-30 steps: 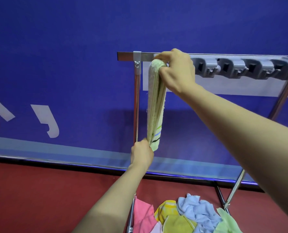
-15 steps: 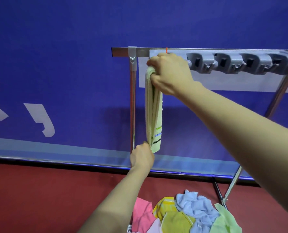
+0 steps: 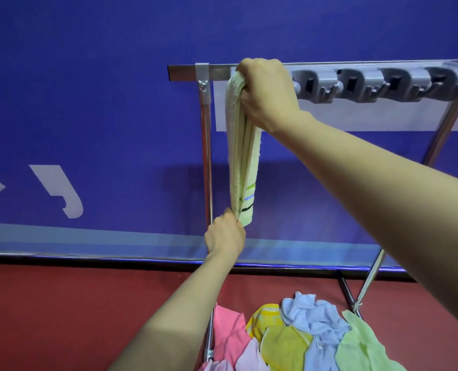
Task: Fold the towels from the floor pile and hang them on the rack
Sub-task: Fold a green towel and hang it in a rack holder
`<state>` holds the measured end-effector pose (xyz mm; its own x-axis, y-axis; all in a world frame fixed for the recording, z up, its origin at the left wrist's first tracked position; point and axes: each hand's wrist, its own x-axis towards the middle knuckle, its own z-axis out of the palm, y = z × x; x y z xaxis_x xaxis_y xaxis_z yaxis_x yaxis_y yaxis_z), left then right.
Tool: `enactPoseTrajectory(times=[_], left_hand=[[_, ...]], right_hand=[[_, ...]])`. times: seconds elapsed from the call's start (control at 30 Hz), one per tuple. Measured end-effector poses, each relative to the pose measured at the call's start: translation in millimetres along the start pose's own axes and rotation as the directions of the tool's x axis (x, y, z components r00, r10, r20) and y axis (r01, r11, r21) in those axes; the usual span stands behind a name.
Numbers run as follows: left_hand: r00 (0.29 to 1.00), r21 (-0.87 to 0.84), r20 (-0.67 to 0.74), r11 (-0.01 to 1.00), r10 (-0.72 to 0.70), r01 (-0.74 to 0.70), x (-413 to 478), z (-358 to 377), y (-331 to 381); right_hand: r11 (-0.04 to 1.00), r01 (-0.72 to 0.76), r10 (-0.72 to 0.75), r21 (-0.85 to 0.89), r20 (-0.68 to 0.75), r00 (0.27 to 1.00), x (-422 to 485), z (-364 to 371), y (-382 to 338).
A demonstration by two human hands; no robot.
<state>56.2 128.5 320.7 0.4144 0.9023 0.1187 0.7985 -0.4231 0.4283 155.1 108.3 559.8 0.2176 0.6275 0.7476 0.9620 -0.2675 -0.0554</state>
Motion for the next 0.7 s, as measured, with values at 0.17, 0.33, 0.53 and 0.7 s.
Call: enactPoseTrajectory(times=[0.17,0.33,0.53,0.7], left_hand=[[0.994,0.024,0.104,1.0,-0.01,0.008,-2,9,-4],[0.994,0.013,0.109,1.0,-0.03,0.029,-1,12,-7],[0.989,-0.039,0.139,0.997,-0.054,0.06,1,25,-17],[0.943,-0.104,0.316,0.984,-0.102,0.141,-19,84,-57]], right_hand=[[0.997,0.051,-0.052,0.053,0.028,0.998,-8,4,1],[0.999,0.036,-0.038,0.033,0.087,0.996,-10,0,1],[0.955,0.049,-0.092,0.291,0.137,0.986,-28,14,12],[0.845,-0.057,0.021,0.532,0.073,0.997,-144,65,44]])
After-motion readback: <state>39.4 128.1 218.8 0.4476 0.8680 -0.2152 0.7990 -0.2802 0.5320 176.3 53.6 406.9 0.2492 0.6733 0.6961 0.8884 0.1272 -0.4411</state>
